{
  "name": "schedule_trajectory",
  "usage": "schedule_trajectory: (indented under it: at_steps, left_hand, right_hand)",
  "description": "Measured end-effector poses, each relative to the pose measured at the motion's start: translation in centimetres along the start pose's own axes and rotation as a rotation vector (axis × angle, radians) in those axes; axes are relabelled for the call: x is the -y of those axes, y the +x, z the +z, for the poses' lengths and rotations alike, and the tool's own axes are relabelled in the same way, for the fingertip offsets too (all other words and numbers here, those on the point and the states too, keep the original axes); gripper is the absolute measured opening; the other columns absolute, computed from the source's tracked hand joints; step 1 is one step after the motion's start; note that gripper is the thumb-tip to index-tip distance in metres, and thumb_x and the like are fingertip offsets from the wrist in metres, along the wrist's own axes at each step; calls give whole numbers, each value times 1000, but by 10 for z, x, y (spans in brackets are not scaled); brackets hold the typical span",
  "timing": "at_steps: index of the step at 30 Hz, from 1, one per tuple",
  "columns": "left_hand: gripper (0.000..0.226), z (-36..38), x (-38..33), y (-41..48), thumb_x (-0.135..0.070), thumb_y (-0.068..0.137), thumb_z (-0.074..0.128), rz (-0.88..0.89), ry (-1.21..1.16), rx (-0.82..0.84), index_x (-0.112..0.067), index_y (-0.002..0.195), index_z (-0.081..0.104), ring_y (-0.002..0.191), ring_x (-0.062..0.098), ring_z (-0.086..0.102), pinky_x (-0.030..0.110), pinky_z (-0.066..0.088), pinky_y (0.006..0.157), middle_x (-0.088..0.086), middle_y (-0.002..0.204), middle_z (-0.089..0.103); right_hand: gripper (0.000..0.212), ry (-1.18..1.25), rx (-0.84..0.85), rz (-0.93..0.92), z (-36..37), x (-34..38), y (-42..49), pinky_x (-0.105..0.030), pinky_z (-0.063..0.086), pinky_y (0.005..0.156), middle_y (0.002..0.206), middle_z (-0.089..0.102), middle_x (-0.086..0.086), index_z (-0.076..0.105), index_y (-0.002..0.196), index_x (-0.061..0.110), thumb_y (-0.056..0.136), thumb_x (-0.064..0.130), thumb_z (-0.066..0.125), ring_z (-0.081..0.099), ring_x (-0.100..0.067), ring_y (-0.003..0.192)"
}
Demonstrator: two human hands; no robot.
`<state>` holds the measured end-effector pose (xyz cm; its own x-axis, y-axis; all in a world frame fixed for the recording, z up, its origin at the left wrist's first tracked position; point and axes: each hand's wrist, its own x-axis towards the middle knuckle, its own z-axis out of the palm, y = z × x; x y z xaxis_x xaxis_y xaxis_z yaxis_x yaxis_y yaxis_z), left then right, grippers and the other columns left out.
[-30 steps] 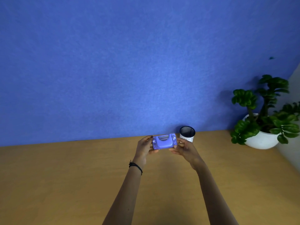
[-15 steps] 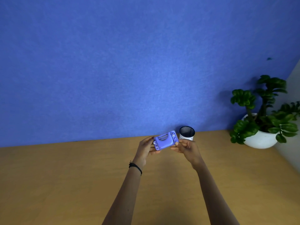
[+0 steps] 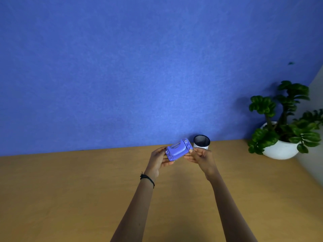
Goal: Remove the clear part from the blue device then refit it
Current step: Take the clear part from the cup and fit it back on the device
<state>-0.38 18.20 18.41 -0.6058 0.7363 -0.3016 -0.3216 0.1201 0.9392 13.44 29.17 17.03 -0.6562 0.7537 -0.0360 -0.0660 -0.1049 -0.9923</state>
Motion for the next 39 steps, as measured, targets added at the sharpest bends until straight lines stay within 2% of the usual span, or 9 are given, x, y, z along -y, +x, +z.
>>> schedule_trajectory:
  at_steps: [7,10,13,16,21,26,32,36,39]
  left_hand:
    - [18,-2,3,3,-16,96,49,-19,34,20,-14,89,65,54,11,69,20,56,50,7,85,68]
    - [20,-2,4,4,-16,98,45,-21,75,32,-9,98,64,54,10,69,19,56,50,8,88,68]
    - [24,-5,5,4,-14,100,41,-20,60,55,-6,106,62,60,11,71,20,57,55,4,89,69]
    - [27,-8,7,5,-7,100,37,-20,25,103,-2,118,57,70,11,72,21,59,65,8,99,67]
    - [28,-8,14,1,0,96,43,14,63,180,0,121,55,78,6,71,16,57,74,14,108,65]
    - [25,-6,23,5,2,92,51,54,72,92,8,115,59,74,6,71,13,56,68,6,88,71]
    - [20,-6,28,7,4,91,52,95,89,31,6,109,62,69,5,71,12,56,66,7,82,70]
    - [17,-14,33,6,4,91,54,89,109,34,-4,100,66,66,3,70,12,56,66,-7,67,73]
    - [17,-28,45,4,5,90,54,43,147,25,-5,99,65,62,4,69,12,55,62,-10,59,72]
  right_hand:
    - [30,23,-66,70,4,2,1,-21,59,61,64,74,0,66,91,0,94,23,46,72,-18,64]
    - [29,10,-50,114,5,1,3,-24,60,61,63,73,-3,65,95,-1,93,22,49,72,-20,62]
    - [26,19,-49,125,6,0,3,-22,59,59,60,73,0,63,98,-4,93,17,48,71,-17,60]
    - [27,63,-96,127,8,-3,4,-21,59,57,69,72,-5,62,98,-6,94,15,46,71,-15,58]
    - [28,108,-165,166,10,-12,5,-21,58,55,76,69,-12,60,99,-10,94,13,44,70,-14,55]
    - [26,116,-151,187,10,-15,5,-20,59,55,79,67,-14,59,99,-8,94,11,43,70,-13,55]
    - [23,114,-136,212,9,-18,8,-22,59,58,82,67,-15,58,99,-4,94,13,45,70,-13,56]
    - [20,83,-128,191,13,-24,8,-24,59,62,99,63,-12,57,106,2,91,3,46,66,-13,73]
    - [35,38,-100,226,19,-35,9,-33,54,70,107,58,-12,48,121,8,88,-3,43,59,-24,86]
